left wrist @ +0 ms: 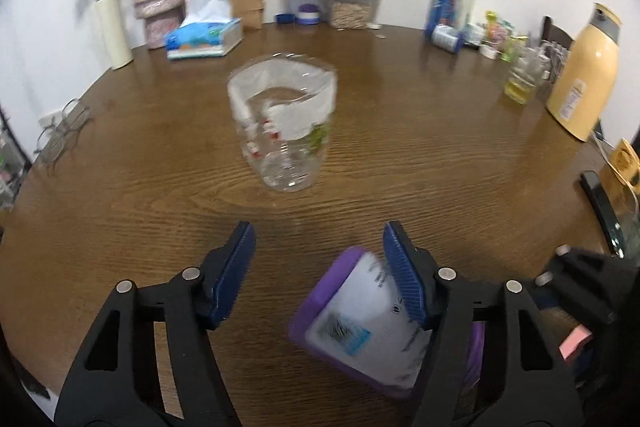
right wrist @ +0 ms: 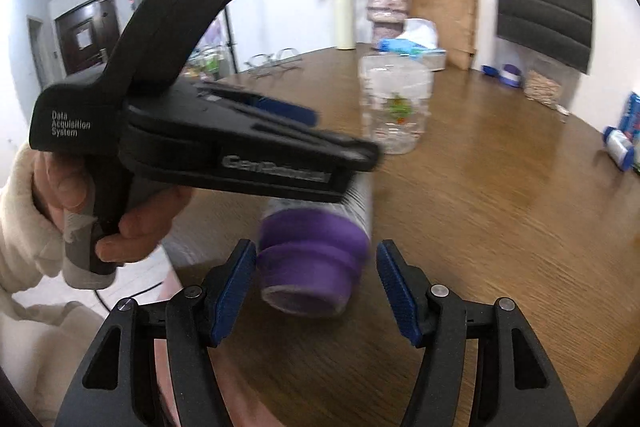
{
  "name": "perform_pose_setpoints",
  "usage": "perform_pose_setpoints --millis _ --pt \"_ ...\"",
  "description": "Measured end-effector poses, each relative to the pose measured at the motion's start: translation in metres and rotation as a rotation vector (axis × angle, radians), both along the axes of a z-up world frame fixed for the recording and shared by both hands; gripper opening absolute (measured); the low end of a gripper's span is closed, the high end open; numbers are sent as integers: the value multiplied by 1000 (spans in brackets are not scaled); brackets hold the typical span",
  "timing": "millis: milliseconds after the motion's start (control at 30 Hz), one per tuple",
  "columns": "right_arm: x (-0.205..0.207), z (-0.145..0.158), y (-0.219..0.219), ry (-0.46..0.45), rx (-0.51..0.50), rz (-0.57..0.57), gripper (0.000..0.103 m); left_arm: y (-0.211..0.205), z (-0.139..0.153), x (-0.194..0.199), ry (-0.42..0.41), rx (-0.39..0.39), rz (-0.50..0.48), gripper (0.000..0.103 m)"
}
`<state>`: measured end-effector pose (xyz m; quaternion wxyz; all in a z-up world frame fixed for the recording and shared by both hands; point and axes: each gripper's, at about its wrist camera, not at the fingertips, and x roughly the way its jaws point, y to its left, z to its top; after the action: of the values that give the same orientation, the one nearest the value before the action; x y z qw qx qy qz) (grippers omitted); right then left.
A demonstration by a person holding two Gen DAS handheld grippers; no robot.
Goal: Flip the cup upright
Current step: 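Lift the bottle with the left tool while the right tool grasps its body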
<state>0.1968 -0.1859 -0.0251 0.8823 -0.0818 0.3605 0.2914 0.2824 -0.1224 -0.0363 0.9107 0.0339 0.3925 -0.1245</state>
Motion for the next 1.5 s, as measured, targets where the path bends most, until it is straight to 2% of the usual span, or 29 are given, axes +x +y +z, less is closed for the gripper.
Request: perform_pose_setpoints --millis 167,300,433,467,500,533,600,667,700,733,767,867,933,1033,1167,1200,1267,1300,1367,1433,1500 --pt "7 2 -34 8 27 -128 68 9 -4 -5 13 -7 37 61" --pt "9 -4 -43 25 58 -153 68 6 -3 -10 -5 13 39 64" --pt "9 -3 -47 4 53 -198 68 12 17 -23 -29 -16 21 81" --pt "8 -1 -50 -5 58 -213 68 14 21 -27 -33 -28 2 85" --pt "5 0 -54 -15 62 -234 68 13 26 -31 -27 -45 -39 96" --pt "1 2 -59 -23 66 -251 68 11 26 -33 -14 -55 -80 103" --pt "-6 2 -64 -30 53 -274 68 -5 18 -36 71 -19 -236 103" --pt "-11 1 -70 -36 30 -295 68 -22 2 -36 157 71 -340 98" --pt "-14 1 -73 -39 20 -305 68 -30 -7 -35 212 107 -380 74" --pt "-16 1 -77 -42 24 -312 68 -36 -14 -34 257 129 -402 60" --pt "-19 1 -81 -39 36 -319 68 -42 -19 -33 279 155 -413 60" --pt "-22 0 -92 -26 68 -345 68 -51 -19 -34 272 169 -441 60" --pt "-25 -1 -97 -22 77 -359 68 -54 -12 -32 240 145 -437 60" --pt "-23 6 -104 -33 88 -366 68 -59 11 -27 147 120 -416 60" --pt "-16 43 -108 -143 20 -369 68 -66 60 -11 2 71 -374 60" --pt "-13 58 -112 -171 32 -352 70 -68 77 -4 -63 48 -363 60" --pt "-4 91 -123 -198 133 -306 79 -69 100 1 -181 34 -346 60" --pt "1 106 -130 -207 193 -285 80 -72 114 2 -288 24 -319 60" --pt "14 137 -140 -233 303 -229 80 -70 131 6 -414 -42 -315 60" --pt "32 165 -143 -247 384 -161 80 -78 141 9 -510 -88 -317 60" --pt "58 186 -140 -216 438 -100 80 -85 148 13 -584 -111 -317 60"
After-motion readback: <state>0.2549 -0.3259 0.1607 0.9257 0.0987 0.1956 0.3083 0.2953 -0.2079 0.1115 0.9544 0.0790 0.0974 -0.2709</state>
